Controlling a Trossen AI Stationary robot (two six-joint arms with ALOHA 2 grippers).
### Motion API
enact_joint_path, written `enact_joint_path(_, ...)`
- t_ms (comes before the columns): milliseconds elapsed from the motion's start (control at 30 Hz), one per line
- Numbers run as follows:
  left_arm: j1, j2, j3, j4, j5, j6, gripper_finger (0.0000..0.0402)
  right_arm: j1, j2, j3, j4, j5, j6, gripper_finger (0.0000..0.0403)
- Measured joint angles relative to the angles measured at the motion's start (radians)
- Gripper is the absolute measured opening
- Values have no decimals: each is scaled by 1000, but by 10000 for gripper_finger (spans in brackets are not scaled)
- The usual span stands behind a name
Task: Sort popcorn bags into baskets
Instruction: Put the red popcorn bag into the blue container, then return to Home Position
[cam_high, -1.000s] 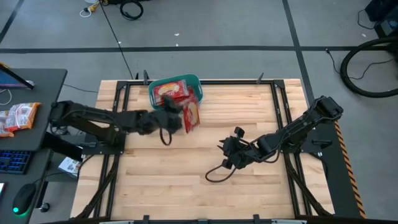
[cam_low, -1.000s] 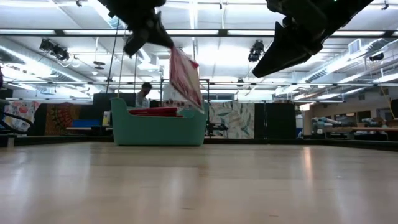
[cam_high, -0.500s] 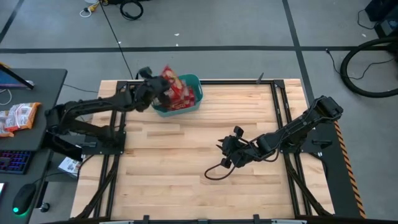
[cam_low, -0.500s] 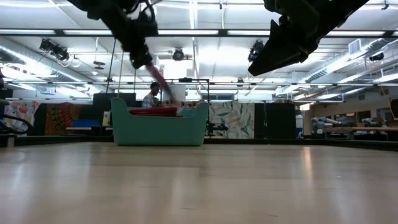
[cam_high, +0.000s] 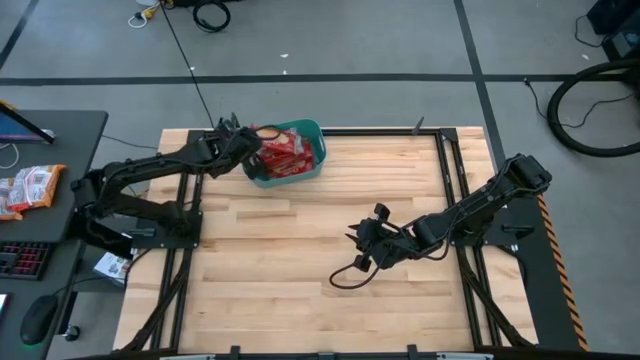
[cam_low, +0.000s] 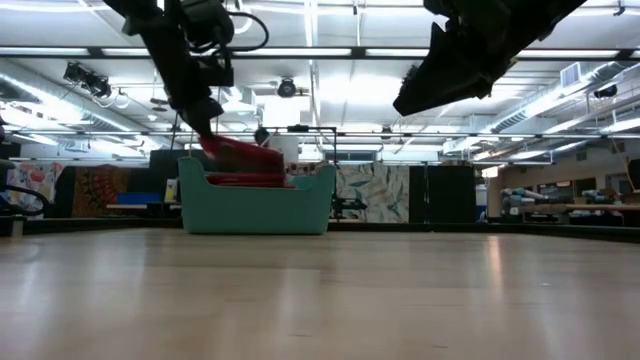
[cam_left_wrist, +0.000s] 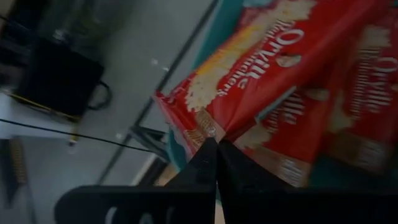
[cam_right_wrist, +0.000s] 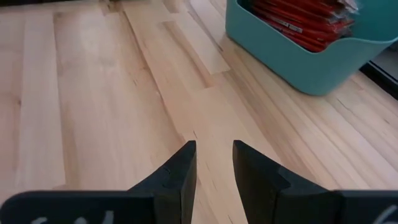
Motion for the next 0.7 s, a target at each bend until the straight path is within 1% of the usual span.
enact_joint_path(67, 0, 0, 0, -15, 29, -25, 7, 0, 0, 0, 14, -1, -14, 110)
enact_joint_path(200, 0, 0, 0, -19, 53, -55, 10, 0, 0, 0, 31, -1, -19, 110)
enact_joint_path(267, 0, 0, 0, -20, 68, -64, 20, 0, 0, 0, 31, -3, -19, 110)
enact_joint_path(333, 0, 0, 0, -21, 80, -66, 41, 0, 0, 0, 31, -14, -19, 110)
enact_joint_path(500, 1, 0, 0, -21, 82, -65, 112, 1, 0, 0, 30, -24, -12, 110)
enact_joint_path(567, 0, -7, 0, -10, 116, -46, 134, 1, 0, 0, 26, -43, 13, 110)
enact_joint_path(633, -9, -39, -1, 16, 170, -40, 147, 1, 0, 0, 21, -64, 22, 110)
enact_joint_path(700, -21, -78, 0, 58, 207, -38, 150, -2, -3, 0, 19, -69, 22, 110)
